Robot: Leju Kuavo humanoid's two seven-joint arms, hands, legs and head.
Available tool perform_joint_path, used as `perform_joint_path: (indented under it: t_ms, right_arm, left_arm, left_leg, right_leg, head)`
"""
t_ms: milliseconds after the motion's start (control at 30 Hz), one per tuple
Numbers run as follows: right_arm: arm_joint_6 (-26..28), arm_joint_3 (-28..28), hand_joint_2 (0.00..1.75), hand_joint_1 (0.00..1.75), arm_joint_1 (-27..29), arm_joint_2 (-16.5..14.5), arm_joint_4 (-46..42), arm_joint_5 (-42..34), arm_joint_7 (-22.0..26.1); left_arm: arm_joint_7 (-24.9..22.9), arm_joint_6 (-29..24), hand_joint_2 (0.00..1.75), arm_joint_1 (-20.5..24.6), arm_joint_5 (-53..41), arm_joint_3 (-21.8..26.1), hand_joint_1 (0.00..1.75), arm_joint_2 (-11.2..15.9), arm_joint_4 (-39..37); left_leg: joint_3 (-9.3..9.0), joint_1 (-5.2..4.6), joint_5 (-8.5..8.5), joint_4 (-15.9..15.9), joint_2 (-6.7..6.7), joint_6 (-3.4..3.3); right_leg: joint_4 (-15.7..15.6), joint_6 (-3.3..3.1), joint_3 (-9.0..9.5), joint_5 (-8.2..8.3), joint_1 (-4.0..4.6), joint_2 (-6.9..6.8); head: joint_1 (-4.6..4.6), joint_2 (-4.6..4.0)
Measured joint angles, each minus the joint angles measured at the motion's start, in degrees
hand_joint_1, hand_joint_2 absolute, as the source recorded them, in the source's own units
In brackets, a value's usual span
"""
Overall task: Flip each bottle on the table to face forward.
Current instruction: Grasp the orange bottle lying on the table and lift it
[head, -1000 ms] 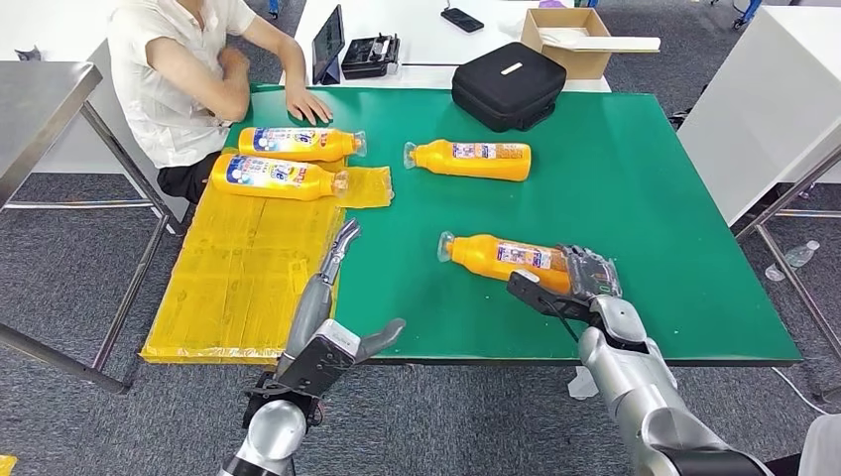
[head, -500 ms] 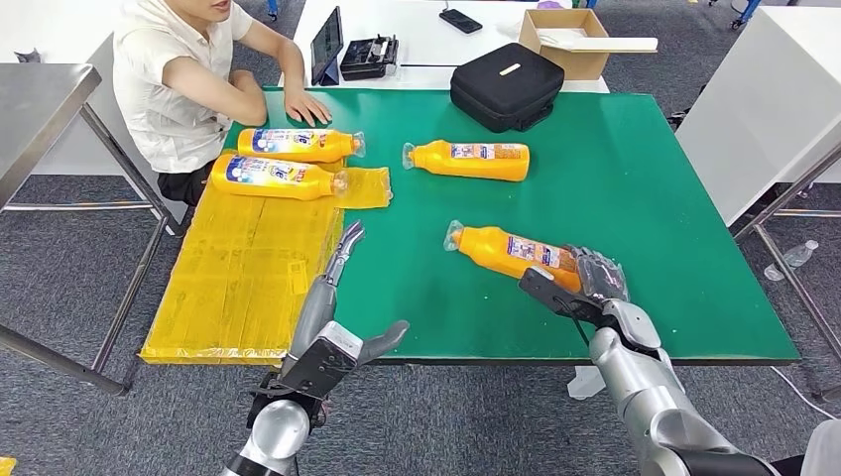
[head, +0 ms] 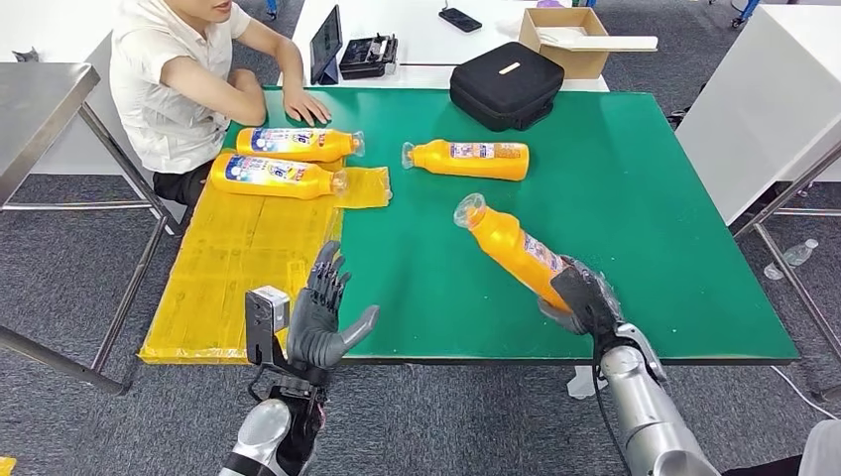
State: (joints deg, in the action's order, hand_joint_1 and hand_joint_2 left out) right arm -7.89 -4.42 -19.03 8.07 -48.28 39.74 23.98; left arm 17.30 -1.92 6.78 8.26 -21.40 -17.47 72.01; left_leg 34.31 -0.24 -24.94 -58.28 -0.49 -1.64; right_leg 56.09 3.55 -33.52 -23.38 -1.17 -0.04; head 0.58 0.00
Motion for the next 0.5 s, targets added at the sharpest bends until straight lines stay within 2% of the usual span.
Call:
perform_joint_path:
  t_ms: [267,500]
  right_arm:
    - [-0.9,1.1,1.75,1.75,2.8,-0.9,-5.5,-5.4,0.9]
    - [-3.6,4.9,1.75,1.75,3.7,-2.2,-8.9,-8.2,2.3]
  left_arm:
    - [-0.5,2.1,1.75,0.0,1.5,0.8,0.0,0.0,-2.2]
    - [0.0,6.0,1.75,0.3,-3.0,0.1,0.0,0.0,-3.1]
  left_leg:
    - [0.41,-0.01,0.02,0.0,-0.03,-0.02]
    - [0.51,-0.01,0.01,0.0,-0.01,-0.01]
  right_leg:
    - [0.0,0.01,-0.35,-0.01,-0.02,-0.03]
    - [0.0,0.01,-0.49,-0.01,-0.01,-0.02]
  head:
    - [0.01,0.0]
    - [-0.01,0.0]
